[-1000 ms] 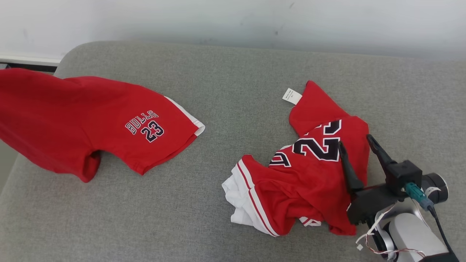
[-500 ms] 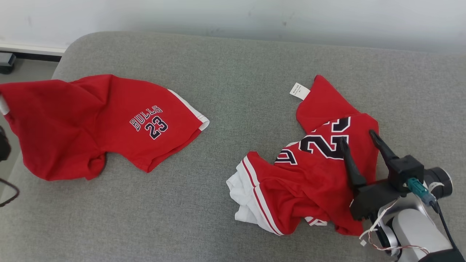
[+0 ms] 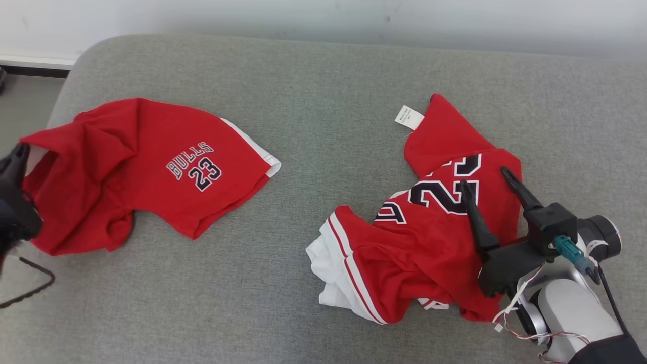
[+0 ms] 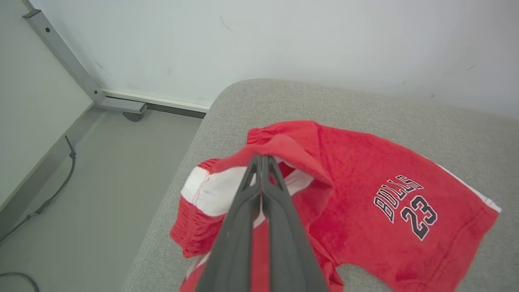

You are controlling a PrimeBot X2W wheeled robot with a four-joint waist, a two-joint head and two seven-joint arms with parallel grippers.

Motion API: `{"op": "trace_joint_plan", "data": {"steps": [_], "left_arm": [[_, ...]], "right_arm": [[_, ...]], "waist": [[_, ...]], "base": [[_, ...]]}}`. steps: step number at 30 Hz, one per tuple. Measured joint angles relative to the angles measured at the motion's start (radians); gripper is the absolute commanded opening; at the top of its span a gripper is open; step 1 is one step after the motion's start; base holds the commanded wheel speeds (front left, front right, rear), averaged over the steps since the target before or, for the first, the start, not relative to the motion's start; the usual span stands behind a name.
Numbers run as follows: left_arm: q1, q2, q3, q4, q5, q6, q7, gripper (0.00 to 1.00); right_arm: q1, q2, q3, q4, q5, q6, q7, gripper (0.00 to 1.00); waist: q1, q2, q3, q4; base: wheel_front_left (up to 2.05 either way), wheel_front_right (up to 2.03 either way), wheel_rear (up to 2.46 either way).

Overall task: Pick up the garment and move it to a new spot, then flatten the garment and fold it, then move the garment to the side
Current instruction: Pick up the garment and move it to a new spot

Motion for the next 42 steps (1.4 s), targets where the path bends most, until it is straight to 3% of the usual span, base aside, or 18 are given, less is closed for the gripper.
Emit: {"op": "trace_joint_plan", "data": {"steps": [7, 8, 9, 13, 17, 26, 35, 42], "left_arm": [[0.017, -0.031, 0.001, 0.007, -0.034, 0.0, 0.002, 0.0], [0.017, -0.034, 0.001, 0.01, -0.037, 0.0, 0.005, 0.58], [0.017, -0.035, 0.001, 0.012, -0.041, 0.0, 0.005, 1.0], [0.016, -0.034, 0.002, 0.024, -0.067, 0.0, 0.032, 1.0], [0.004, -0.031, -0.036, 0.032, -0.018, 0.0, 0.049, 1.0], [-0.076, -0.026, -0.072, -0.013, 0.081, 0.0, -0.029, 1.0], [-0.077, -0.031, -0.096, -0.128, 0.118, 0.0, -0.076, 1.0], [-0.063, -0.064, -0.123, -0.304, 0.118, 0.0, -0.093, 1.0]], "right_arm": [[-0.012, -0.013, -0.004, -0.012, -0.006, 0.0, 0.009, 1.0], [-0.012, -0.016, -0.006, -0.014, -0.006, 0.0, 0.01, 1.0], [-0.012, -0.017, -0.007, -0.015, -0.006, 0.0, 0.01, 1.0], [-0.012, -0.017, -0.01, -0.015, -0.006, -0.001, 0.01, 1.0], [-0.009, -0.019, -0.017, -0.014, -0.006, -0.004, 0.01, 1.0], [-0.006, -0.011, -0.016, 0.0, -0.004, -0.006, 0.009, 1.0], [0.01, 0.017, -0.003, 0.016, 0.005, -0.006, 0.007, 1.0], [0.017, 0.026, -0.009, 0.038, 0.018, -0.006, -0.002, 1.0]], "waist": [[0.0, -0.0001, 0.015, -0.021], [0.0, -0.0001, 0.016, -0.022], [0.0, -0.0001, 0.017, -0.023], [0.0, -0.0001, 0.017, -0.024], [-0.0001, -0.0001, 0.011, -0.018], [-0.0001, -0.0001, -0.013, -0.005], [-0.0001, -0.0001, -0.042, -0.028], [-0.0001, -0.0001, -0.064, -0.064]], "base": [[0.0, 0.0, 0.0], [0.0, 0.0, 0.0], [0.0, 0.0, 0.0], [0.0, 0.0, 0.0], [0.0, 0.0, 0.0], [0.0, 0.0, 0.0], [0.0, 0.0, 0.0], [0.0, 0.0, 0.0]]}}
